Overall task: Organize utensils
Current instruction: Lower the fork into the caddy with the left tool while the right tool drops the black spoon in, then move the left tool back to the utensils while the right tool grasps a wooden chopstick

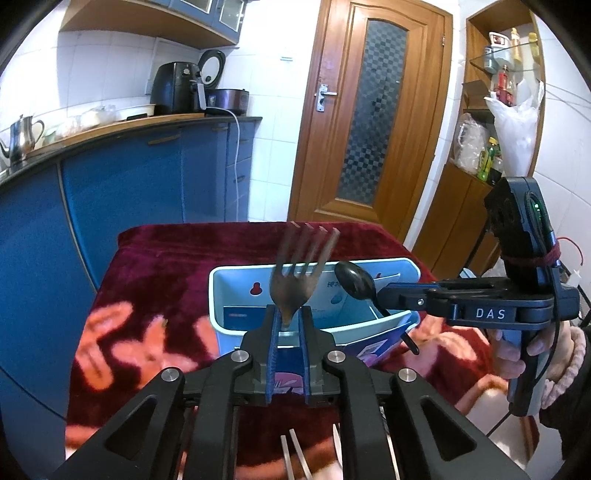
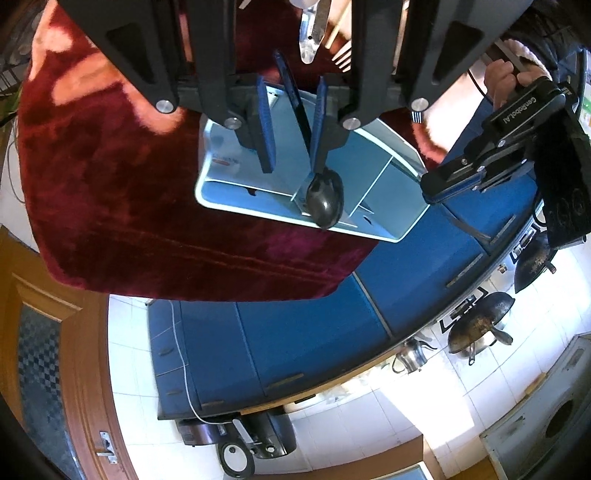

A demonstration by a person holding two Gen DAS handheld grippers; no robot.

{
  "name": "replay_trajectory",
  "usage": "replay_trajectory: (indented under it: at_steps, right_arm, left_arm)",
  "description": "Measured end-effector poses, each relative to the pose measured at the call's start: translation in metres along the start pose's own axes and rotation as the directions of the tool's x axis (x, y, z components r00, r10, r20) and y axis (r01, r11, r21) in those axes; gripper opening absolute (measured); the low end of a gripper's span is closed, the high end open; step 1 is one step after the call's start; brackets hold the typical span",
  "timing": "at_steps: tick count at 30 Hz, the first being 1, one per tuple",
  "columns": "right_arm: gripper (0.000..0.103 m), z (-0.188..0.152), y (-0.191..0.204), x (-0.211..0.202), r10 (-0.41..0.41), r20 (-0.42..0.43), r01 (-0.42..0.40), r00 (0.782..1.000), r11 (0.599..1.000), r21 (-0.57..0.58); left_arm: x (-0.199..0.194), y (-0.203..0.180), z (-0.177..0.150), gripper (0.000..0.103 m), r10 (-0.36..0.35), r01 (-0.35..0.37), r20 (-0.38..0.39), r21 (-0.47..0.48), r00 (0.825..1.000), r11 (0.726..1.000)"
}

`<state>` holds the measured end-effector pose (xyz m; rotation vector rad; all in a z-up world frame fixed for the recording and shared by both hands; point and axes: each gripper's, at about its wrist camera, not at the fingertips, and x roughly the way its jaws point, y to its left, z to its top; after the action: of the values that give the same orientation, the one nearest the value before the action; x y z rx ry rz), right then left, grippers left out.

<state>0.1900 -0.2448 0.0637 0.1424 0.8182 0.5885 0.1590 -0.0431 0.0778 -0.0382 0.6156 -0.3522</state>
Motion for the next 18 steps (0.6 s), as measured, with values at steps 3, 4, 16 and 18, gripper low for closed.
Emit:
replay_trajectory:
  at_steps: [3, 4, 16, 18]
  right_arm:
    - [0.022, 0.001, 0.003, -0.004, -0.004, 0.010, 0.004, 1.000, 1.000, -0.003]
    - [0.022, 0.001, 0.003, -0.005, 0.000, 0.013, 0.000, 1.000, 1.000, -0.003]
    - [0.029, -0.002, 0.002, -0.005, -0.009, 0.002, 0.009, 1.000, 1.000, -0.004]
    - [0.030, -0.003, 0.000, -0.004, -0.016, -0.001, 0.016, 1.000, 1.000, 0.006]
  left_arm:
    - [-0.001, -0.001, 0.000, 0.013, 0.001, -0.001, -0.001, 0.002, 1.000, 1.000]
    - [-0.001, -0.001, 0.000, 0.015, 0.001, -0.001, -0.001, 0.002, 1.000, 1.000]
    - [-0.008, -0.002, -0.002, 0.017, 0.002, -0.002, 0.002, -0.006, 1.000, 1.000]
    - [-0.011, -0.001, -0.004, 0.017, 0.000, 0.000, -0.002, -0.012, 1.000, 1.000]
